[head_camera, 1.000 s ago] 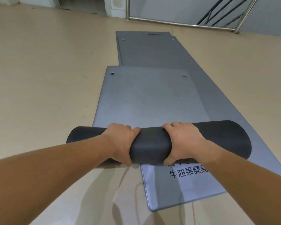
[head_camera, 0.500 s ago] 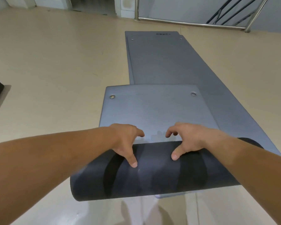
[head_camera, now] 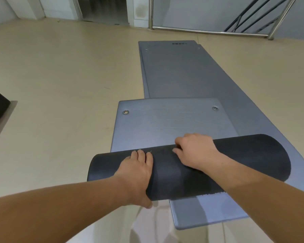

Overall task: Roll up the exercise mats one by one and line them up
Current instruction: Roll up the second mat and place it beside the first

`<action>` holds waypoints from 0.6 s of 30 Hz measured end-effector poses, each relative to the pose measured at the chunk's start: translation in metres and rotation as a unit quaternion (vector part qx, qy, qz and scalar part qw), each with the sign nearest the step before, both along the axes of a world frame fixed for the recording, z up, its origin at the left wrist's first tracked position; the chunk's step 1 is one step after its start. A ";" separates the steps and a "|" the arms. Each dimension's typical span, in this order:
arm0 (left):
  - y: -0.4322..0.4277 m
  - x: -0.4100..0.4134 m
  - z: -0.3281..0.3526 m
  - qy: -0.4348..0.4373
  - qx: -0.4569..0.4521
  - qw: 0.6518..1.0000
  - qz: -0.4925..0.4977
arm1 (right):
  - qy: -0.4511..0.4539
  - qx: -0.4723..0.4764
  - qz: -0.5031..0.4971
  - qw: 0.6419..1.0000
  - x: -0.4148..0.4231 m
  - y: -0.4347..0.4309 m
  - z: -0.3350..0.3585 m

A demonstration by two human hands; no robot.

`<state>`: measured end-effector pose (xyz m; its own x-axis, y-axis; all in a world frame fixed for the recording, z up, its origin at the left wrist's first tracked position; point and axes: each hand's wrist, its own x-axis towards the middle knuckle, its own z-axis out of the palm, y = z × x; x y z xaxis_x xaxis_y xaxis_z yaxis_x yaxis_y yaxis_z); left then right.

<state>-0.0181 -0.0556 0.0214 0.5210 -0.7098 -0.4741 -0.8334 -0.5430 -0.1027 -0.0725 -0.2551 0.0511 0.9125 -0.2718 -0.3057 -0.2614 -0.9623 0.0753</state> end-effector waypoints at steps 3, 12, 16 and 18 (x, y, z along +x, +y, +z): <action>-0.004 0.021 -0.006 0.005 -0.030 1.000 -0.001 | 0.069 0.043 0.015 0.997 -0.003 0.005 0.014; -0.012 0.075 0.013 0.030 -0.081 0.996 0.021 | 0.143 -0.023 0.035 0.989 0.022 -0.002 -0.009; -0.003 0.060 0.012 -0.050 -0.090 0.995 -0.011 | 0.107 0.053 0.009 0.993 0.039 -0.019 -0.002; 0.002 0.052 0.007 -0.057 -0.106 0.993 -0.011 | 0.074 0.058 0.016 0.995 0.042 -0.018 -0.004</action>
<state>0.0340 -0.0534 0.0283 0.5466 -0.7989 -0.2507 -0.8344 -0.5450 -0.0824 -0.0302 -0.2728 0.0476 0.8628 -0.1991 -0.4647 -0.2258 -0.9742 -0.0018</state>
